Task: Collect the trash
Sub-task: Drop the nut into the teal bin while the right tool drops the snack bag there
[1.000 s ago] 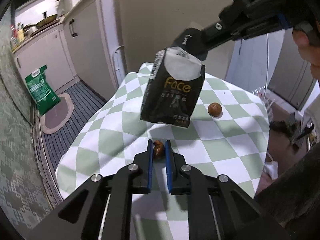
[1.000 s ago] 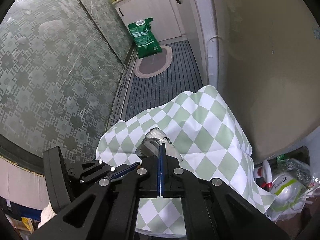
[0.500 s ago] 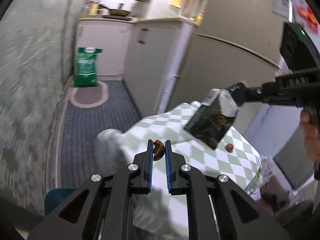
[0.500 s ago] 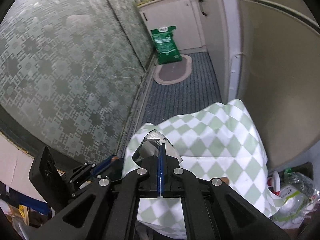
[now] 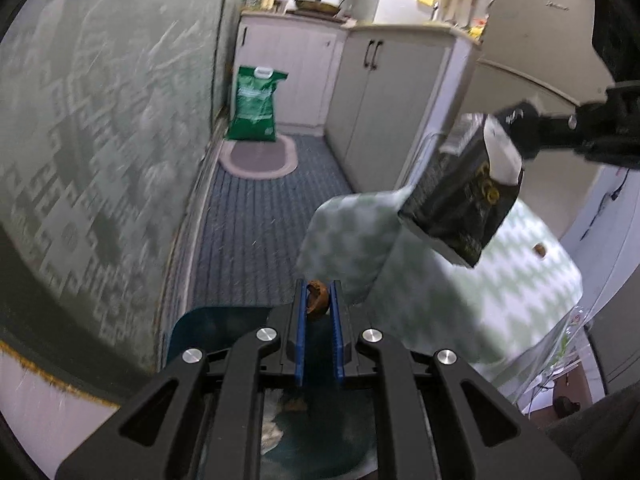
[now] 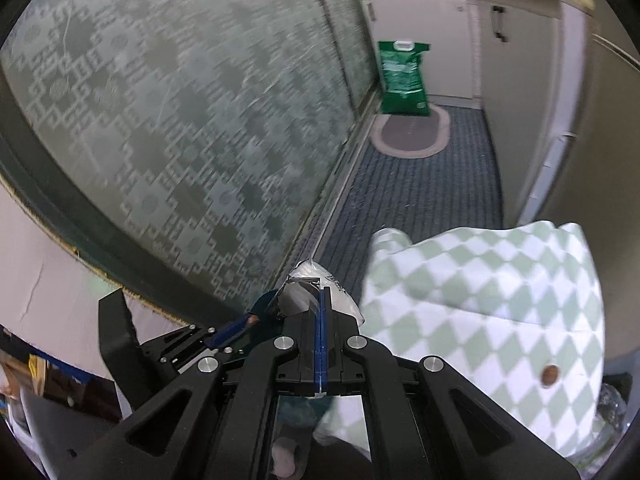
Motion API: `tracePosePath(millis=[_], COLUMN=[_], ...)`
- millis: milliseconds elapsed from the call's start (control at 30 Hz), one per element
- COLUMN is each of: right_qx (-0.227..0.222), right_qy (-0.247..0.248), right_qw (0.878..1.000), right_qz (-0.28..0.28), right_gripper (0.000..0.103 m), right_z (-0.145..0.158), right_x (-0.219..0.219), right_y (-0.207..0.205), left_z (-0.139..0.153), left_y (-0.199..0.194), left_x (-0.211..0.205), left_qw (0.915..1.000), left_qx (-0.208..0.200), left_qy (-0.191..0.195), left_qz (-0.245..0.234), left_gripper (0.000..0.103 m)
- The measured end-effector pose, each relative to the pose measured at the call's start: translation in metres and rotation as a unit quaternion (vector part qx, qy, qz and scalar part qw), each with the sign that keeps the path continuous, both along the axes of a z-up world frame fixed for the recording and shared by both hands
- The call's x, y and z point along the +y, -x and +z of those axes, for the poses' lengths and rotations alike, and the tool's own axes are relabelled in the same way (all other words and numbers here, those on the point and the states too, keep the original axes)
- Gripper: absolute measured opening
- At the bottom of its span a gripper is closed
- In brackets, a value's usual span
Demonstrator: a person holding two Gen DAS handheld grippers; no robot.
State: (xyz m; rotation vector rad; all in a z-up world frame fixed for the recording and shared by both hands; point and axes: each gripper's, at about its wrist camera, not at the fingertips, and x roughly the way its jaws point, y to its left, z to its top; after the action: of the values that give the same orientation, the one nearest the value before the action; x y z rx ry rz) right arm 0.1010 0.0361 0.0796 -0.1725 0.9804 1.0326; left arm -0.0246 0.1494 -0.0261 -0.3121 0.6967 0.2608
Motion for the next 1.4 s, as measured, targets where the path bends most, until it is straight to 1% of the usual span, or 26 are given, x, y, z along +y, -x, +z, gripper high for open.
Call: tracePosePath(millis=[167,233,367,433,467,600,733,833,933,967,1033,1200,1267,1300,1333,1400], right_qx=[0.007,0.009,0.011,0.014,0.018,0.030,0.036,0.043,0.041,0.042,0.045,0.047,0.048,0.049,0.052,0.059], right_qy=[0.024,0.034,0.060,0.077,0.085,0.114,0.132,0.147,0.161,0.164,0.171,0.186,0.188,0.188,0.186,0.174], right_qw=[0.999,0.999,0.997,0.996,0.996,0.992,0.990,0.987,0.985,0.984,0.983,0.979,0.978,0.978,0.978,0.979], right_qz=[0.022,0.027,0.036,0.036,0.037,0.038,0.041,0.045,0.048,0.049,0.054,0.068,0.076,0.079,0.082,0.088], right_gripper=[0.000,0.000,0.000,0.000,0.000,0.000,0.000,0.000,0.000,0.000,0.000,0.000,0.006,0.018,0.036,0.050], right_z=[-0.015,-0.022,-0.040,-0.051,-0.058,-0.080,-0.097,-0.111,-0.121,-0.124,-0.130,-0.139,-0.142,-0.143,-0.144,-0.144], right_x=[0.031,0.041,0.054,0.060,0.063,0.074,0.080,0.086,0.092,0.093,0.097,0.103,0.105,0.105,0.105,0.105], right_y=[0.012,0.015,0.020,0.020,0.020,0.018,0.020,0.021,0.024,0.025,0.028,0.035,0.038,0.040,0.042,0.045], left_z=[-0.026,-0.035,-0.051,-0.056,-0.057,-0.057,-0.049,-0.038,-0.025,-0.020,-0.012,0.012,0.024,0.028,0.035,0.045], left_y=[0.012,0.014,0.017,0.017,0.018,0.020,0.026,0.034,0.043,0.046,0.051,0.065,0.074,0.077,0.081,0.090], left_x=[0.012,0.016,0.016,0.013,0.012,0.012,0.016,0.020,0.020,0.018,0.014,0.015,0.013,0.012,0.010,0.006], left_qw=[0.9991,0.9980,0.9967,0.9964,0.9963,0.9965,0.9981,0.9993,0.9996,0.9994,0.9988,0.9948,0.9910,0.9897,0.9870,0.9824], left_qx=[0.040,0.059,0.078,0.083,0.085,0.083,0.061,0.034,0.008,-0.006,-0.022,-0.087,-0.121,-0.131,-0.150,-0.177], left_qy=[0.009,0.022,0.020,0.016,0.014,0.006,0.004,0.001,-0.011,-0.018,-0.029,-0.034,-0.036,-0.037,-0.040,-0.043], left_qz=[0.006,0.002,-0.002,-0.006,-0.008,-0.010,-0.001,0.013,0.026,0.030,0.033,0.042,0.044,0.043,0.043,0.040], left_gripper=[0.012,0.013,0.015,0.023,0.025,0.025,0.025,0.024,0.023,0.021,0.013,0.011,0.011,0.011,0.011,0.011])
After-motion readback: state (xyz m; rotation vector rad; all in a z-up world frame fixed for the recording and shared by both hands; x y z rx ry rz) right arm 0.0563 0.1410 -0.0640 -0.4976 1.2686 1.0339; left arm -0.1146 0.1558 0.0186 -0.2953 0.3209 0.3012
